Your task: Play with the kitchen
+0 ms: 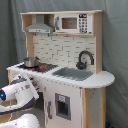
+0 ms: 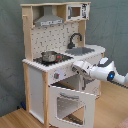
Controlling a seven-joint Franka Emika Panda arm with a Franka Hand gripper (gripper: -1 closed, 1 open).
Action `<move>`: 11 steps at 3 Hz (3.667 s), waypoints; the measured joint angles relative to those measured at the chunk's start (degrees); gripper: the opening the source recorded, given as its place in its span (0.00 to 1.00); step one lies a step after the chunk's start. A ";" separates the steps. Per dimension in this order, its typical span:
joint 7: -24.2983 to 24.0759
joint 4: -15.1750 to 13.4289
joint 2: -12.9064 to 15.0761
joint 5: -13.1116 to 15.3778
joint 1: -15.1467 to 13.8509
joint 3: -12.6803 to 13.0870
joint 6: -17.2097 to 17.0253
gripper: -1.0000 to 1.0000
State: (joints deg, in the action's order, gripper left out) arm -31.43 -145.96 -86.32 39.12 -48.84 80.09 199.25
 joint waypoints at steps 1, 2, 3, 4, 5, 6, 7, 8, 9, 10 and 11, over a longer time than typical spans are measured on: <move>0.00 0.00 0.00 -0.15 -0.02 0.02 0.00 0.00; 4.14 0.17 0.55 -2.56 -0.04 0.35 -0.36 0.00; 10.07 0.19 0.55 -2.55 0.00 0.36 -0.51 0.00; 16.79 0.23 0.55 -2.55 0.02 0.36 -0.58 0.00; 23.87 0.26 0.56 -2.55 0.03 0.36 -0.59 0.00; 30.58 0.27 0.56 -2.55 0.04 0.36 -0.60 0.00; 37.03 0.30 0.56 -2.55 0.06 0.36 -0.63 0.00; 43.34 0.34 0.58 -2.55 0.07 0.36 -0.66 0.00; 49.40 0.37 0.60 -2.54 0.09 0.37 -0.71 0.00; 55.38 0.43 0.61 -2.54 0.12 0.40 -0.86 0.00; 60.88 0.49 1.38 -2.53 0.18 0.47 -1.38 0.00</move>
State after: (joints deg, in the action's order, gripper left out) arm 29.45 -145.48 -84.94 36.59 -48.67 80.56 197.87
